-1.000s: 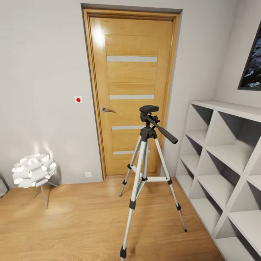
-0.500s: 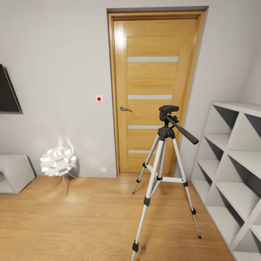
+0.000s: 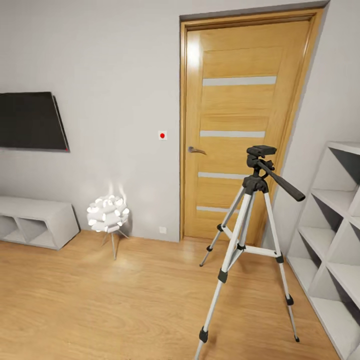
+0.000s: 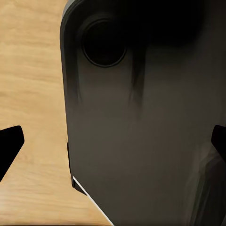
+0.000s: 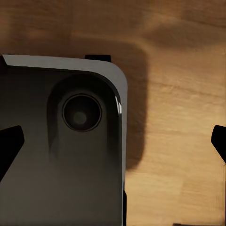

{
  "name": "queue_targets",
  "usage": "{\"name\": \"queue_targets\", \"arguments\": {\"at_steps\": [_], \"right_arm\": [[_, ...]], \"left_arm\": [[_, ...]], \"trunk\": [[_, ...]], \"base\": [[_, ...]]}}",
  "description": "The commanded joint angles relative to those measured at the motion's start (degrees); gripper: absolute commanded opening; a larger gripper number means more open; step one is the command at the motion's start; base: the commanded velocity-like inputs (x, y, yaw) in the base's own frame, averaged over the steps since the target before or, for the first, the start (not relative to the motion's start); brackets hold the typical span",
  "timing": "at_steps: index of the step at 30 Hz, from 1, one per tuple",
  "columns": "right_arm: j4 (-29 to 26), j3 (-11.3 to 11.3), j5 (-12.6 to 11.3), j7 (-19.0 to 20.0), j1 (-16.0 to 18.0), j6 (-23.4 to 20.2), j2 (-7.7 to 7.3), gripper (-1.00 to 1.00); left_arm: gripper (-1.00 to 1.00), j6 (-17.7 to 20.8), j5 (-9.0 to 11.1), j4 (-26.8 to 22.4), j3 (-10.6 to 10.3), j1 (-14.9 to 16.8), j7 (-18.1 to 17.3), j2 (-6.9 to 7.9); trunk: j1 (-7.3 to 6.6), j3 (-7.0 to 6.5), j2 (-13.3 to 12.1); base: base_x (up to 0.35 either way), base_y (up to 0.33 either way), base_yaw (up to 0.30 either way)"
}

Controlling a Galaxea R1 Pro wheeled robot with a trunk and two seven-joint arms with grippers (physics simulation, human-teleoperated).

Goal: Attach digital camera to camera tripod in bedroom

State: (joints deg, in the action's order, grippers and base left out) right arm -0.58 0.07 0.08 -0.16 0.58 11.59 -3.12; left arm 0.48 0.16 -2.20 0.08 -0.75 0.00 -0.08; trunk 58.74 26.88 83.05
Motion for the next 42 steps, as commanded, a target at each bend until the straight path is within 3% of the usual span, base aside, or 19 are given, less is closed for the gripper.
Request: {"name": "queue_targets", "arguments": {"at_steps": [1, 32, 42], "right_arm": [[0.1, 0.0, 0.0, 0.0, 0.0, 0.2, 0.00, 1.00], [0.1, 0.0, 0.0, 0.0, 0.0, 0.2, 0.01, 1.00], [0.1, 0.0, 0.0, 0.0, 0.0, 0.2, 0.01, 1.00]], "left_arm": [[1.00, 0.1, 0.0, -0.1, 0.0, 0.0, 0.0, -0.01], [1.00, 0.1, 0.0, -0.2, 0.0, 0.0, 0.1, -0.01], [1.00, 0.1, 0.0, -0.2, 0.0, 0.0, 0.1, -0.01]], "trunk": [[-0.01, 0.05, 0.0], [-0.01, 0.05, 0.0], [-0.01, 0.05, 0.0]], "base": [[-0.076, 0.000, 0.287], [-0.014, 0.001, 0.287], [-0.108, 0.121, 0.288]]}}
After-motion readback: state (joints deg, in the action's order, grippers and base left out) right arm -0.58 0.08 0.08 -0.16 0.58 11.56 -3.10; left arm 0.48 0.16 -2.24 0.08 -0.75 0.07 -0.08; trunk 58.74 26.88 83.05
